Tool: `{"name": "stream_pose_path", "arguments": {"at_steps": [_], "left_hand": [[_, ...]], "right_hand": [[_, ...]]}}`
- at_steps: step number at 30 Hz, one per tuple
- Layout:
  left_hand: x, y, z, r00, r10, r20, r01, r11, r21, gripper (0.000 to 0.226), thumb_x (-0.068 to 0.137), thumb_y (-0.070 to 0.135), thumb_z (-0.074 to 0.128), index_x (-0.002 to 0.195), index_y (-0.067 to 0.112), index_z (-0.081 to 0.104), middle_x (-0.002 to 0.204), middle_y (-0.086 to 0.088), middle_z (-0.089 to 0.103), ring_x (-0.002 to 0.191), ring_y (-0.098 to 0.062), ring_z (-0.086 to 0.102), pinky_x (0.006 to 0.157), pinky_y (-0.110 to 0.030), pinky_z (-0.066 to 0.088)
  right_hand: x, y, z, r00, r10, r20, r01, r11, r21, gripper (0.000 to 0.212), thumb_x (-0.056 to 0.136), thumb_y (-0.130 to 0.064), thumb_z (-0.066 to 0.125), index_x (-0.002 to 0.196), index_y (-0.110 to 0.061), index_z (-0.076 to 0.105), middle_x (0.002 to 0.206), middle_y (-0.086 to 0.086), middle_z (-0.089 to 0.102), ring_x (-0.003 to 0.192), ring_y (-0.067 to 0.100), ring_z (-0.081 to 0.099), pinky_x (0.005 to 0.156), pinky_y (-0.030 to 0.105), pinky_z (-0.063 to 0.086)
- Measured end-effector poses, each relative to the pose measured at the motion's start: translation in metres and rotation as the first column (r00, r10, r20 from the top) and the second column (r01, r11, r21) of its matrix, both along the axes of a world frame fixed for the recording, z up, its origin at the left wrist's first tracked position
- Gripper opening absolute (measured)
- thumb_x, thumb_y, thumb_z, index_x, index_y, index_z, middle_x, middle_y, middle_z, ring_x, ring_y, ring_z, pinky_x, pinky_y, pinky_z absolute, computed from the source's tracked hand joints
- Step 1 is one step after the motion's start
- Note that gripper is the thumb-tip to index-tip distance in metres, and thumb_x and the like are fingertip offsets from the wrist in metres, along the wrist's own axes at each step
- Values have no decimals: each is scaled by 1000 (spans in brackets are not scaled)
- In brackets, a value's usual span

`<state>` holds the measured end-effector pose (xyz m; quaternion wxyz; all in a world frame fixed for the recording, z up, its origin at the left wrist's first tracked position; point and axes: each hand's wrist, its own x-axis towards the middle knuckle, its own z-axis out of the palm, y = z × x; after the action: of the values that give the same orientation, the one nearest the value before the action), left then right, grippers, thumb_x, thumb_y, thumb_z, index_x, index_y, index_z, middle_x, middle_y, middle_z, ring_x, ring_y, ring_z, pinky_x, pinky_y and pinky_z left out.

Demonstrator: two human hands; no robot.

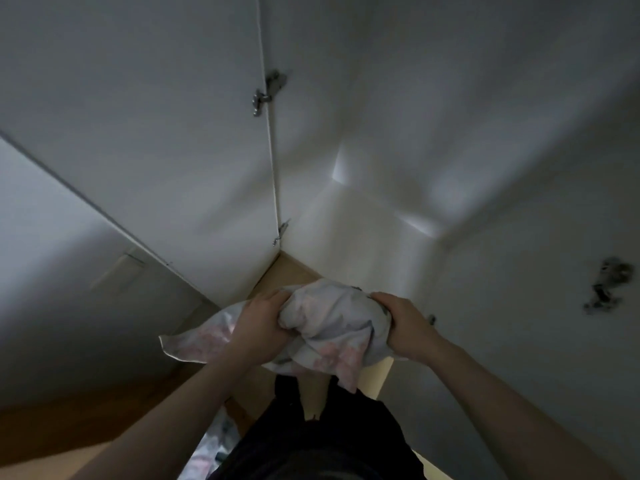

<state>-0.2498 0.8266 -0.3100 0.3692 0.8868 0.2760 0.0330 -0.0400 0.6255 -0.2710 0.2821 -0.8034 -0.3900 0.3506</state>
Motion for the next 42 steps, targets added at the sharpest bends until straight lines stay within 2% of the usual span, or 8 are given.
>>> {"name": "stream_pose_path", "arguments": {"at_steps": [4, 8, 14, 19, 26, 33, 38, 42], "left_hand": [[-32, 0, 13, 978, 104, -179, -95, 994, 57, 72, 68, 48, 75, 133, 22, 58, 130, -2, 59, 113, -27, 58, 92, -37, 48], [-71, -13, 33, 942, 287, -173, -268, 955, 128, 72, 77, 49, 73, 142, 31, 49, 139, 6, 51, 127, -21, 48, 106, -39, 42], [-135, -58, 58, 715, 689, -120, -666, 723, 183, 54, 80, 54, 73, 126, 35, 53, 131, 6, 51, 126, -20, 45, 110, -44, 40], [-160, -107, 90, 482, 871, -93, -876, 477, -68, 39, 78, 63, 71, 100, 33, 57, 96, 17, 63, 86, -4, 64, 72, -32, 56], [-182, -167, 114, 372, 902, -220, -826, 214, -522, 76, 66, 83, 62, 121, 30, 57, 116, 9, 65, 98, -14, 69, 84, -37, 58], [-204, -126, 158, 458, 888, -49, -886, 450, -112, 63, 80, 68, 67, 126, 26, 54, 122, 6, 59, 102, -10, 61, 87, -37, 58], [-187, -29, 224, 634, 757, 159, -773, 627, 94, 59, 83, 46, 78, 132, 21, 55, 130, -2, 55, 108, -19, 63, 94, -35, 52], [-147, 53, 265, 736, 649, 192, -675, 726, 130, 78, 84, 40, 78, 148, 16, 40, 147, -10, 44, 121, -23, 57, 101, -35, 48]], "right_hand": [[-15, 21, 19, 990, 139, 20, -138, 990, -30, 44, 79, -23, 56, 120, -31, 69, 112, -17, 72, 106, 2, 68, 84, 11, 49], [-28, 46, 29, 948, 316, 49, -315, 949, -31, 45, 77, -27, 56, 120, -36, 68, 115, -10, 76, 108, 10, 70, 85, 29, 56], [-62, 80, 54, 833, 545, 94, -551, 833, 44, 42, 81, -29, 66, 123, -36, 66, 113, -13, 76, 104, 8, 70, 85, 36, 58], [-90, 89, 66, 741, 657, 138, -671, 732, 119, 39, 77, -18, 64, 114, -29, 69, 103, -12, 76, 95, 4, 70, 78, 34, 58], [-133, 74, 76, 660, 728, 188, -751, 647, 131, 33, 78, -21, 65, 110, -27, 67, 104, -11, 75, 95, 11, 70, 77, 42, 58], [-154, 72, 102, 714, 685, 146, -700, 705, 113, 49, 82, -25, 61, 129, -39, 64, 115, -18, 74, 107, 2, 68, 89, 34, 59], [-152, 57, 119, 806, 575, 136, -591, 794, 142, 31, 87, -16, 65, 105, -40, 70, 97, -26, 73, 97, -15, 65, 81, 16, 54], [-147, 37, 131, 845, 522, 114, -534, 833, 146, 30, 87, -17, 63, 111, -34, 71, 103, -17, 77, 99, -4, 69, 86, 31, 59]]}}
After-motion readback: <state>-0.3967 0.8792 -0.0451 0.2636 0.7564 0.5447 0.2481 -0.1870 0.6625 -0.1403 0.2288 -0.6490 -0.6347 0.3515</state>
